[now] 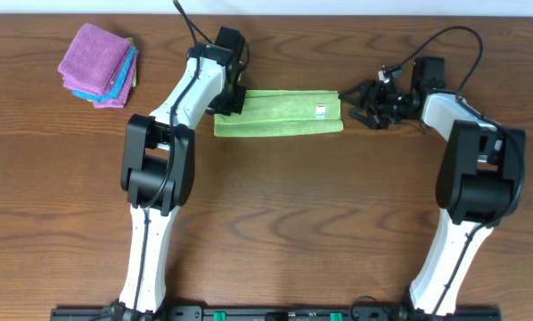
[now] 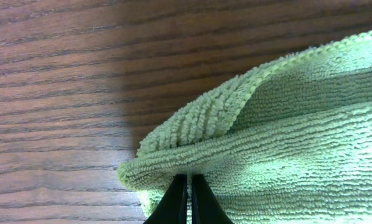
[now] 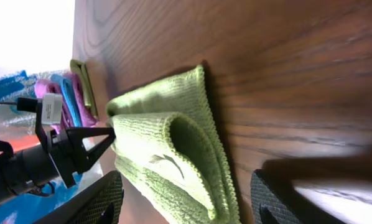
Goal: Fold the cloth
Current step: 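Open the right gripper and lift it away from the cloth, then grasp the cloth's right end with the right gripper and fold it leftward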
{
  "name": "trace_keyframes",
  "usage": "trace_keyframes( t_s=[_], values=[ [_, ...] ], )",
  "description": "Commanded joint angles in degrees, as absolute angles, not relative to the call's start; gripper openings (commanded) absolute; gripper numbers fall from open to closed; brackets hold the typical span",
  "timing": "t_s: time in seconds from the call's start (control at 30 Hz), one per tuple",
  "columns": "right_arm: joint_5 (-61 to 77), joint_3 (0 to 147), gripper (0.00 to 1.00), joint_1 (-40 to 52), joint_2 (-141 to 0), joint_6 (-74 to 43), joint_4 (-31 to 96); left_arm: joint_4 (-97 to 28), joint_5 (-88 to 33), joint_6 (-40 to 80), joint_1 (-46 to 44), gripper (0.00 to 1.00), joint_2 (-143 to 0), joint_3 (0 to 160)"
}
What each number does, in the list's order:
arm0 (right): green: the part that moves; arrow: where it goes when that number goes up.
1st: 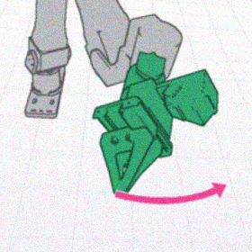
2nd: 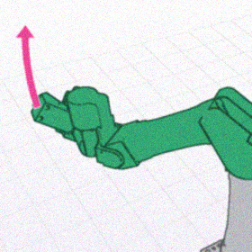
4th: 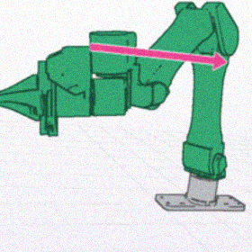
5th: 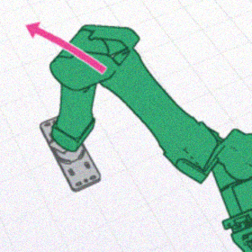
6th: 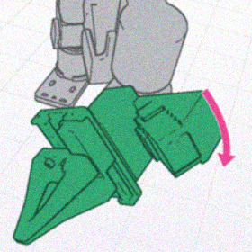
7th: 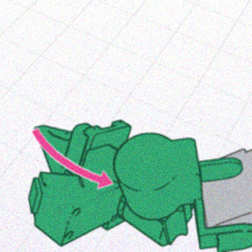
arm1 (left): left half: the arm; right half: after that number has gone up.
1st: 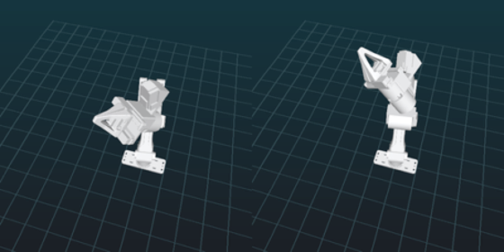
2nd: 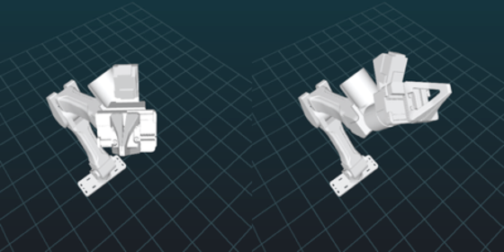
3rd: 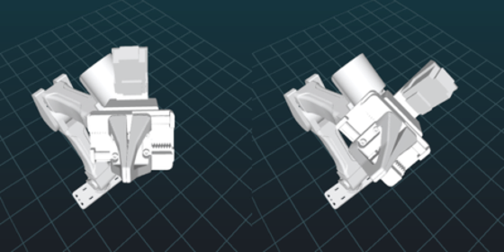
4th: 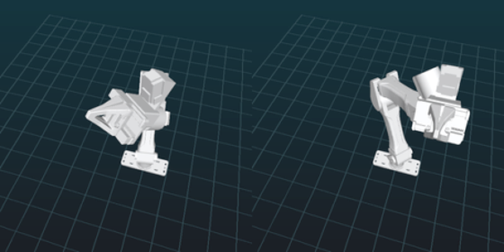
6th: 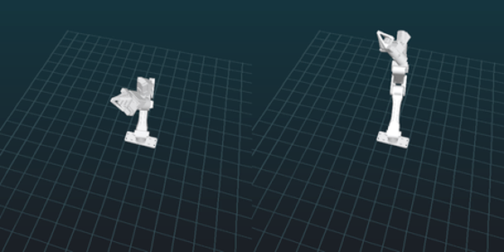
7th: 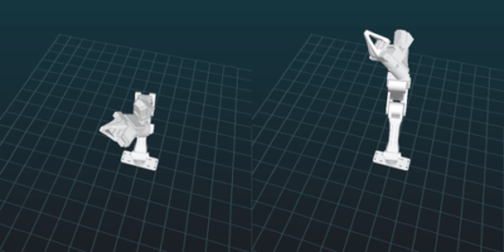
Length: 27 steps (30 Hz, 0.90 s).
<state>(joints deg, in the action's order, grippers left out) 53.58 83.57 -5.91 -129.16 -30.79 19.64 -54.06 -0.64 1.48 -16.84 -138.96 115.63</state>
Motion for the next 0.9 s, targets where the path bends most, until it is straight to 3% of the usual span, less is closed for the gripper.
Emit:
trace_keyframes(
  t_s=[0.0, 0.17, 0.67, 0.77, 0.87],
  values=[
    [55.70, 83.79, 0.66, -3.60, -130.15, -29.45, 19.68, -55.07, 1.87, 1.67, -16.21, 0.06, -140.35, 113.62],
    [52.95, 83.79, 0.74, -1.21, -130.34, -27.09, 20.18, -55.18, 1.87, 1.26, -16.21, 0.06, -140.35, 113.62],
    [44.95, 83.81, 0.69, 0.69, -130.30, -26.11, 23.05, -55.20, 1.87, 1.26, -16.19, 0.06, -140.35, 113.62],
    [41.50, 83.81, 0.58, -0.14, -130.30, -26.06, 26.81, -55.16, 1.87, 1.26, -16.19, 0.06, -140.35, 113.62],
    [40.42, 83.81, 0.28, -0.36, -130.30, -26.09, 27.73, -55.09, 1.87, 1.26, -16.21, 0.06, -140.35, 113.62]
  ],
)
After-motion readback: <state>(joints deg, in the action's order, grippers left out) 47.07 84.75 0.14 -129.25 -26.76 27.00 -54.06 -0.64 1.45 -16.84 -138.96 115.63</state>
